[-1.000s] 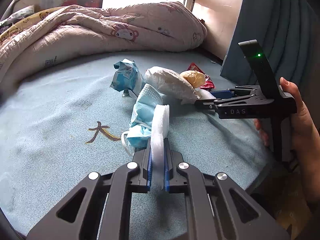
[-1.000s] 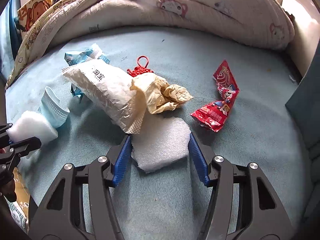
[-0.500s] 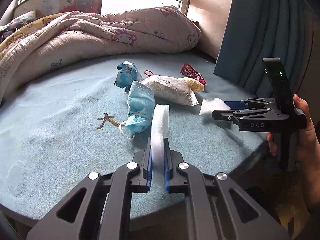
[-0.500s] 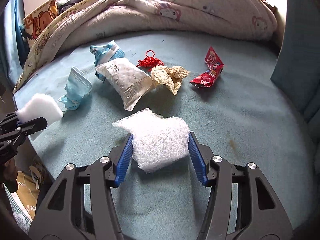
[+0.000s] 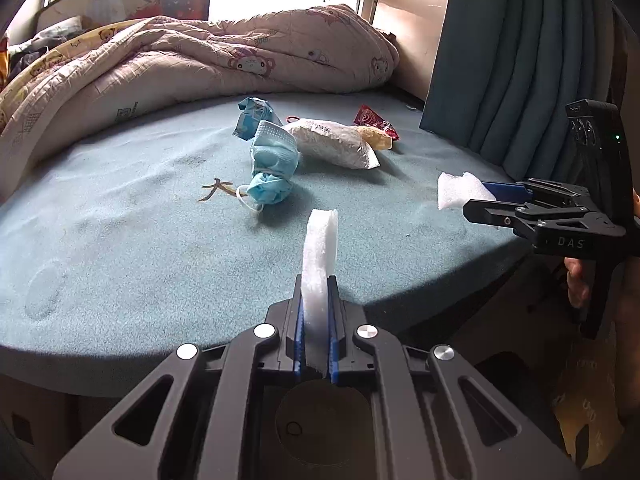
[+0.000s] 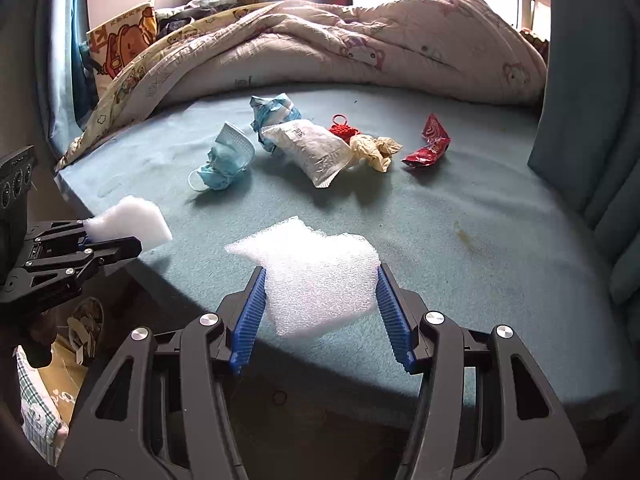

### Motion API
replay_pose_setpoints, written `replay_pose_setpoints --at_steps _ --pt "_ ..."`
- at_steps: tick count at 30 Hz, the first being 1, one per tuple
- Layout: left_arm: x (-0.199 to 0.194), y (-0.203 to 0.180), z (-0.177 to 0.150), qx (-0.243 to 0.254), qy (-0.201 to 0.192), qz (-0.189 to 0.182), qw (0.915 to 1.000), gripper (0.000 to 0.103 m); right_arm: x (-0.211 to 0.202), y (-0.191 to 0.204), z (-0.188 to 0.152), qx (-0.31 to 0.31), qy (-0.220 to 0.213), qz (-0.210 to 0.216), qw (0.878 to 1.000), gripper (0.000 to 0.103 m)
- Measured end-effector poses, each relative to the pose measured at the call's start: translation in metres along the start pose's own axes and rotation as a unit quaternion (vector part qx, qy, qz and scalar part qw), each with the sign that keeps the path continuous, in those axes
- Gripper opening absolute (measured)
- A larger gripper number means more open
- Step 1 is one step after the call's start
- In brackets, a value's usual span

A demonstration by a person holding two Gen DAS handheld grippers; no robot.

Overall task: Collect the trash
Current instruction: 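Carry both white foam pieces down toward the white bin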

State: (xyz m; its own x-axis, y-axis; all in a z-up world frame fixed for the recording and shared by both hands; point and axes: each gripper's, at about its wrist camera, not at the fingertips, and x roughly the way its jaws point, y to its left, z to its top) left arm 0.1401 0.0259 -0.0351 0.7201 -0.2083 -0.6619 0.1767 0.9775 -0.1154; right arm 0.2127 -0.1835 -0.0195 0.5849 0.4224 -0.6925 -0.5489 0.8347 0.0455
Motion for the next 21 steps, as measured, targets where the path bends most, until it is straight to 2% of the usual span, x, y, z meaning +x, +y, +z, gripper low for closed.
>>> replay_pose_setpoints --at_steps 7,13,21 --pt "-0.028 -0.013 -0.023 0.005 -0.005 0.005 1.0000 0.008 -0.032 0.025 -0.025 -0.014 -0.013 0.009 1.000 0.051" --pt "-0.044 -0.025 -0.056 0.007 0.004 0.004 1.0000 0.008 -0.051 0.053 -0.064 -0.025 -0.017 0.023 0.999 0.051" --pt "-0.038 -0.029 -0.113 0.004 0.033 0.003 0.9994 0.008 -0.035 0.077 -0.135 -0.032 0.013 0.041 0.999 0.051"
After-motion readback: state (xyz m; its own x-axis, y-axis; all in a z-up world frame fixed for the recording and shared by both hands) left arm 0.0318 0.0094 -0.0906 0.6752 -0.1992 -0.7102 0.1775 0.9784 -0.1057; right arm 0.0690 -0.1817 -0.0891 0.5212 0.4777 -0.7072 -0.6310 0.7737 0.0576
